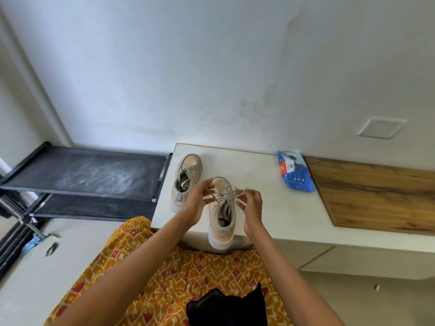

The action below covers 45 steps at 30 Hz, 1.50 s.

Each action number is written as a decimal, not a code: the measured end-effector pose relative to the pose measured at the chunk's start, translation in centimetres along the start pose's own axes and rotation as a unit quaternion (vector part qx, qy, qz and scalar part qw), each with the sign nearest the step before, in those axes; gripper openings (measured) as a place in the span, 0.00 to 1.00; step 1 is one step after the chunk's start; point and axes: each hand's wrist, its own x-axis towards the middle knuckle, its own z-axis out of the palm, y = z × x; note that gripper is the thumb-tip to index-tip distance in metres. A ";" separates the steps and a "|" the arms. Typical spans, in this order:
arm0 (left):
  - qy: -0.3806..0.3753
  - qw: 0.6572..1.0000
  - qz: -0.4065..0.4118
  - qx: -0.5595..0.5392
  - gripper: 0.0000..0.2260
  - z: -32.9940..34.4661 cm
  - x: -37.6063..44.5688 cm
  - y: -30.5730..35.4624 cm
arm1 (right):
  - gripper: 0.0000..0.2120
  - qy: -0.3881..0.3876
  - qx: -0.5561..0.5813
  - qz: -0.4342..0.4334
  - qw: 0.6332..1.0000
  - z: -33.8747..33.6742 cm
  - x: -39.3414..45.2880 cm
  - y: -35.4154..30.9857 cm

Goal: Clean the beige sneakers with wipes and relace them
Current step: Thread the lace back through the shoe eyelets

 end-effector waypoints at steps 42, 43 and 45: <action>-0.087 0.887 0.224 0.395 0.06 3.9 -0.1 8.0 | 0.21 -0.225 -0.188 -0.037 0.955 3.6 -2.6 -9.6; -0.099 0.901 0.206 0.368 0.08 3.9 0.0 7.9 | 0.23 -0.215 -0.186 -0.038 0.958 3.5 -2.6 -9.6; -0.111 0.922 0.178 0.324 0.12 4.1 -0.2 7.5 | 0.25 -0.201 -0.191 -0.033 0.960 3.4 -2.6 -9.7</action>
